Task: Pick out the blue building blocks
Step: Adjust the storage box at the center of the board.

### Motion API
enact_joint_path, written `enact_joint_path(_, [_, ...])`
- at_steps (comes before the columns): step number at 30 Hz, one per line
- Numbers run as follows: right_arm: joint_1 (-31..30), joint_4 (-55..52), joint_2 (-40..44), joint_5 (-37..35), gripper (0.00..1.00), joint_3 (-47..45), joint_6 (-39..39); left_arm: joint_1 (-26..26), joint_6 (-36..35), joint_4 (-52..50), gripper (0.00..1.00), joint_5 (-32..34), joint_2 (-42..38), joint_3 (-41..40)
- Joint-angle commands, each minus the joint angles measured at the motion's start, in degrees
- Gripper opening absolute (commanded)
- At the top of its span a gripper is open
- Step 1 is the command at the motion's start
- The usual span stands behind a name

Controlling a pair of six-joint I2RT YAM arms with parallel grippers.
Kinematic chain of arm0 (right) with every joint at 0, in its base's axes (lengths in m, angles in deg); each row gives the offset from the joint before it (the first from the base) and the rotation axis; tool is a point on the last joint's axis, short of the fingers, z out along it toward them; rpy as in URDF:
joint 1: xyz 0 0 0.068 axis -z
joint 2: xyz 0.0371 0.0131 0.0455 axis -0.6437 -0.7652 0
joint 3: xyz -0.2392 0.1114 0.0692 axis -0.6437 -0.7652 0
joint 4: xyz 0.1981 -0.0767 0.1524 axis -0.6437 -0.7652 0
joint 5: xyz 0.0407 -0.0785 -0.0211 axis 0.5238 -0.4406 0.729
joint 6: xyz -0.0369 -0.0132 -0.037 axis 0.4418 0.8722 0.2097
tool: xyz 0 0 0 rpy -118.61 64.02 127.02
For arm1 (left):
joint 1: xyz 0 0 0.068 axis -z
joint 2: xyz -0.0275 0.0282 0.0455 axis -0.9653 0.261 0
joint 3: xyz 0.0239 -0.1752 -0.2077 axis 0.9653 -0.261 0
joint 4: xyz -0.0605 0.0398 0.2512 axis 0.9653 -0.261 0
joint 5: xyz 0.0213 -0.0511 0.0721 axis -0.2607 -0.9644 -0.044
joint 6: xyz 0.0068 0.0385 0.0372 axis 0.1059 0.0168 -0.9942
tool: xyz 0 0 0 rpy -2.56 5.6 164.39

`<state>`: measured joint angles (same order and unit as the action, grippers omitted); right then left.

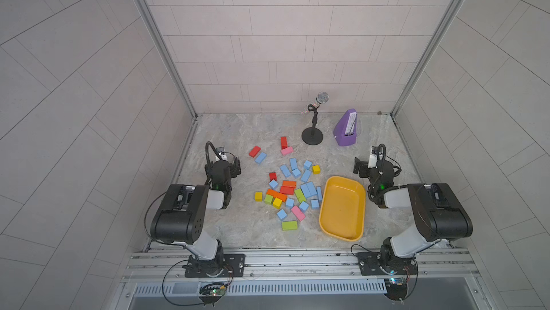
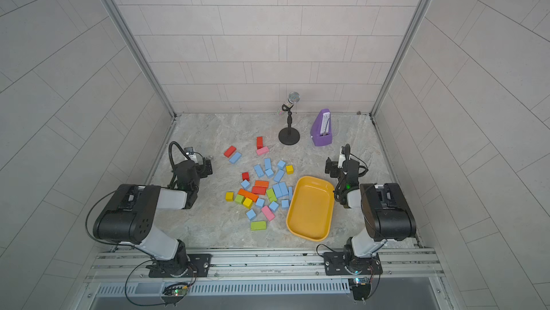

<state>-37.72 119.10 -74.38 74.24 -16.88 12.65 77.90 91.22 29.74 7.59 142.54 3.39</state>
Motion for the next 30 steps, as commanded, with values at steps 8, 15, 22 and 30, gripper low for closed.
enact_joint_path(8, [-0.2, 0.9, -0.1, -0.7, 0.99, -0.3, 1.1, -0.1, -0.4, 0.9, 1.00, -0.4, 0.0, 0.4])
enact_joint_path(15, [-0.2, 0.9, 0.0, -0.6, 1.00, -0.3, 1.1, -0.1, -0.4, 0.9, 1.00, -0.4, 0.0, 0.4])
enact_joint_path(22, [-0.2, 0.9, 0.0, -0.6, 0.99, -0.2, 1.1, -0.1, -0.7, 0.7, 1.00, -1.3, -0.1, 0.4])
enact_joint_path(30, [-0.2, 1.8, 0.9, -4.4, 0.99, -1.0, -0.4, -0.1, -1.0, 0.8, 1.00, -2.5, -0.3, 0.2])
